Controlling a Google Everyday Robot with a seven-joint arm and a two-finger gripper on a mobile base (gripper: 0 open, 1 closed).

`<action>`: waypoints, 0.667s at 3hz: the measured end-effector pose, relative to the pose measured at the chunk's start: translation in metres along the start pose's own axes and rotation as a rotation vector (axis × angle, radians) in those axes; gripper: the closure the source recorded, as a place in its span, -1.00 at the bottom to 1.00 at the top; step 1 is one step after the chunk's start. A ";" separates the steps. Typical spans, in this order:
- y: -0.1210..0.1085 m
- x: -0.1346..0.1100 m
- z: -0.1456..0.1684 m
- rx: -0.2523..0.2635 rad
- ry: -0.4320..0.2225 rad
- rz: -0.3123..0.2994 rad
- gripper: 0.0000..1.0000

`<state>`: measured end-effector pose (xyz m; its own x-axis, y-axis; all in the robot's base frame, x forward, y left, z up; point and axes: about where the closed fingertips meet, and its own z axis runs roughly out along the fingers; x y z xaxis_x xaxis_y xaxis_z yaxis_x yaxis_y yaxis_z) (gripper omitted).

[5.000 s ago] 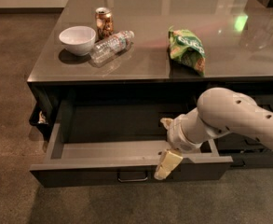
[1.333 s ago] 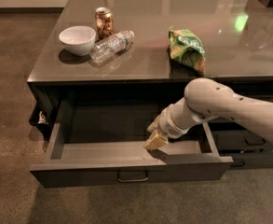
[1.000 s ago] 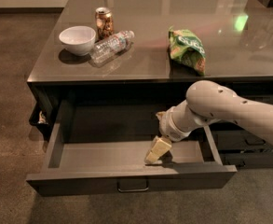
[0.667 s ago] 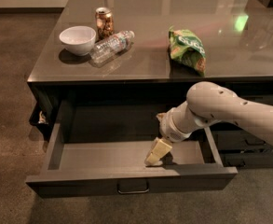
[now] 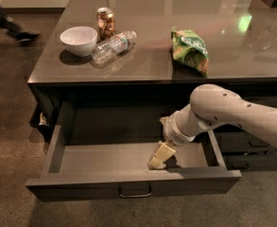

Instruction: Open top drawer

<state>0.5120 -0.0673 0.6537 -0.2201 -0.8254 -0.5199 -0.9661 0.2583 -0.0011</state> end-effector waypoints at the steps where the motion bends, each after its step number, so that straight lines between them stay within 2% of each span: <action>1: 0.000 0.008 0.001 -0.009 0.009 0.027 -1.00; 2: 0.000 0.007 0.001 -0.009 0.009 0.027 -1.00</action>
Offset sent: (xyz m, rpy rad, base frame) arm 0.0020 -0.0087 0.0028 0.0196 -0.0166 -0.0391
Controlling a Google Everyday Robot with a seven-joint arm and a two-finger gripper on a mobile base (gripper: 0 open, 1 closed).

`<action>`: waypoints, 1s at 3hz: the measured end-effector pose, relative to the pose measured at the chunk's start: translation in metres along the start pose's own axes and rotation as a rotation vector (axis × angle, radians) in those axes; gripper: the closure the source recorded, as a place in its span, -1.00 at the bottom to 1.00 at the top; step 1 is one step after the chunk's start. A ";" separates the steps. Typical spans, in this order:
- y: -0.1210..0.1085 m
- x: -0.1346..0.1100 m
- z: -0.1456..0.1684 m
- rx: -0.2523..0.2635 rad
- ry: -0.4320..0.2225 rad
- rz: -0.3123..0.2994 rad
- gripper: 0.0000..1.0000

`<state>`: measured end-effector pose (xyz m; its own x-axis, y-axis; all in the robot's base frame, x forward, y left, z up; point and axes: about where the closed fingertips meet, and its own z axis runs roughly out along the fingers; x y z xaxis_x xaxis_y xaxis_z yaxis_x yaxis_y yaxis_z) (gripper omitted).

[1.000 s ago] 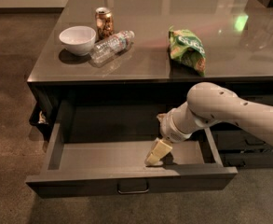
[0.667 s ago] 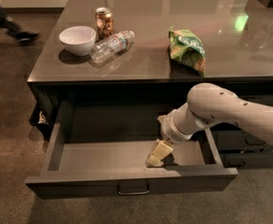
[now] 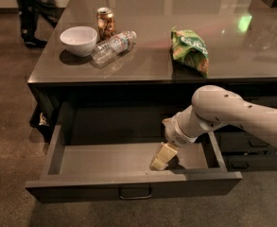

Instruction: Open top drawer

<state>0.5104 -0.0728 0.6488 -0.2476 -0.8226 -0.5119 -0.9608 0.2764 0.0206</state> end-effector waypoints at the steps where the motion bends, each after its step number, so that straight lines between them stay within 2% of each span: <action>1: -0.003 -0.004 -0.007 0.031 -0.023 -0.007 -1.00; 3: -0.008 -0.022 -0.020 0.082 -0.074 -0.044 -1.00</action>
Offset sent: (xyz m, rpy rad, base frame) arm 0.0132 0.0047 0.0299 0.0503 -0.1205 -0.0130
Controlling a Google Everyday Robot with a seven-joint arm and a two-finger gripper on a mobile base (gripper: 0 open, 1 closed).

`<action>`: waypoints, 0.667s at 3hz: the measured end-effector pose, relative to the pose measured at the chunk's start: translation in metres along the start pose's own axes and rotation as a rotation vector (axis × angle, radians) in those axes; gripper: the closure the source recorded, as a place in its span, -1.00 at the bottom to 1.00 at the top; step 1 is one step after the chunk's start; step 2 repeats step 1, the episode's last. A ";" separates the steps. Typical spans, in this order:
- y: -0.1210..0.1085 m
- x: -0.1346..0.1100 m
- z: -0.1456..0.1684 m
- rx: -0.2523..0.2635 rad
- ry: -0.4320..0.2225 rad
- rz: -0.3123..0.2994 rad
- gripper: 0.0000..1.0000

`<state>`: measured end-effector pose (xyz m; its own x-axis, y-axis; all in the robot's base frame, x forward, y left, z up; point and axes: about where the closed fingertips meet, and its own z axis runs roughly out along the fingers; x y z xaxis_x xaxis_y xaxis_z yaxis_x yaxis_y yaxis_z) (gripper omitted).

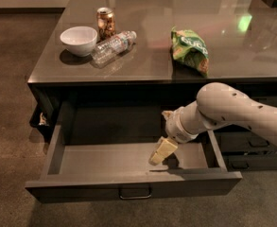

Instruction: Open top drawer

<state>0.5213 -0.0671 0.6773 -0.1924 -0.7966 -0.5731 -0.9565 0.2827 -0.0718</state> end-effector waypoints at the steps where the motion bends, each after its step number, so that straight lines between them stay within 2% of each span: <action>1: 0.000 0.000 0.000 0.000 0.000 0.000 -1.00; 2: 0.000 0.000 0.000 0.000 0.000 0.000 -1.00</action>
Offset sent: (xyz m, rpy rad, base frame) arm 0.0000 0.0000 0.0000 0.0000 0.0000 0.0000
